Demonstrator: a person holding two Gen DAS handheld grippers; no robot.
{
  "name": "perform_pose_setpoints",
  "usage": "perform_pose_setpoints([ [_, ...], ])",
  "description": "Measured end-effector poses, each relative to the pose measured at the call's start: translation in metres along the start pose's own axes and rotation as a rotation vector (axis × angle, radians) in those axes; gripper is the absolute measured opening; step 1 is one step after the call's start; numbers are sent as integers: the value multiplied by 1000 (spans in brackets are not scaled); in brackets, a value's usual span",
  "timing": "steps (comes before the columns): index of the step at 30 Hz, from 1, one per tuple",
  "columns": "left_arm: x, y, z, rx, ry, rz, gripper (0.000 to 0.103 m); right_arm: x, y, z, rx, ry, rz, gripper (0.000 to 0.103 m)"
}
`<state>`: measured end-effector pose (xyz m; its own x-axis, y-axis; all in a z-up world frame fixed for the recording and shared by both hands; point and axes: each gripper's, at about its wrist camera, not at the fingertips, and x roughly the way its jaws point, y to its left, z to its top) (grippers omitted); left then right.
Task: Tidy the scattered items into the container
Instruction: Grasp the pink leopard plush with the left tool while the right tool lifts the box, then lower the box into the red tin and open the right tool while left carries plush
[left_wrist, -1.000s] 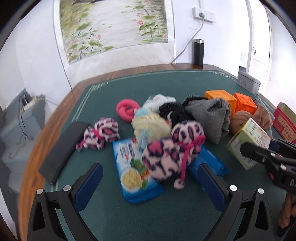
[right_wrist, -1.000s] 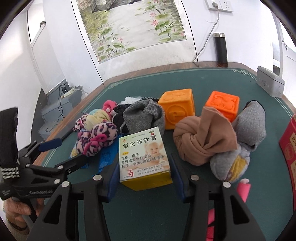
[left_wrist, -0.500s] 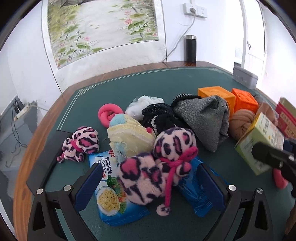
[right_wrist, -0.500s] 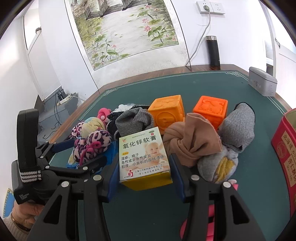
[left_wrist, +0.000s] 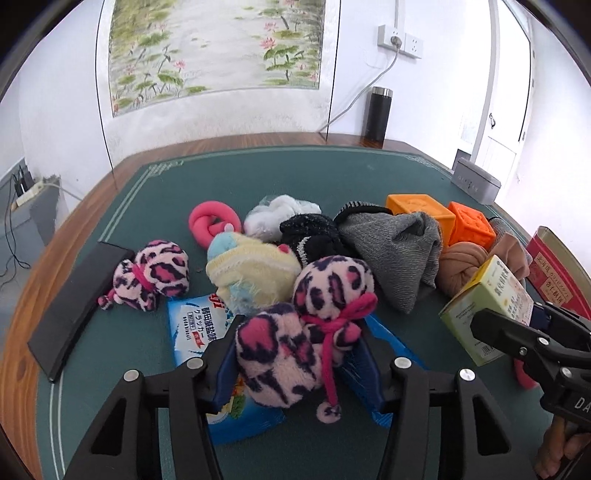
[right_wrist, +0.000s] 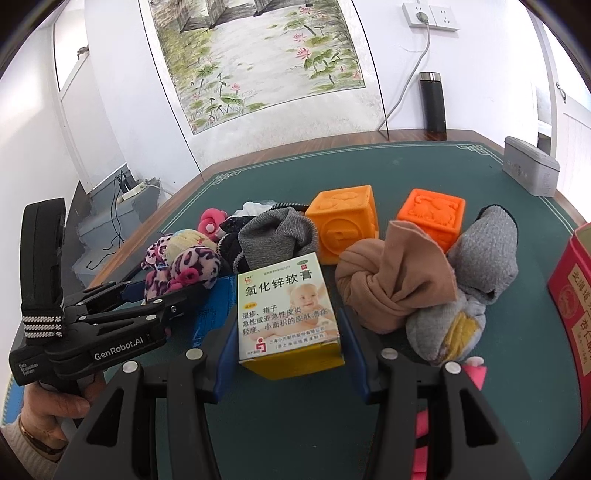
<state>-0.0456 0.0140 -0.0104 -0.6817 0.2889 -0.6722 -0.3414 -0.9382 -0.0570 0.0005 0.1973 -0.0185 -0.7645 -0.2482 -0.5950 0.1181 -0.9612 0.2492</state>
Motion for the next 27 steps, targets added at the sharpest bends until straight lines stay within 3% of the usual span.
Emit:
perform_pose_setpoints([
  [10, -43, -2, 4, -31, -129, -9, 48, -3, 6, 0, -29, -25, -18, 54],
  [27, -62, -18, -2, -60, -170, -41, 49, -25, 10, 3, -72, -133, -120, 54],
])
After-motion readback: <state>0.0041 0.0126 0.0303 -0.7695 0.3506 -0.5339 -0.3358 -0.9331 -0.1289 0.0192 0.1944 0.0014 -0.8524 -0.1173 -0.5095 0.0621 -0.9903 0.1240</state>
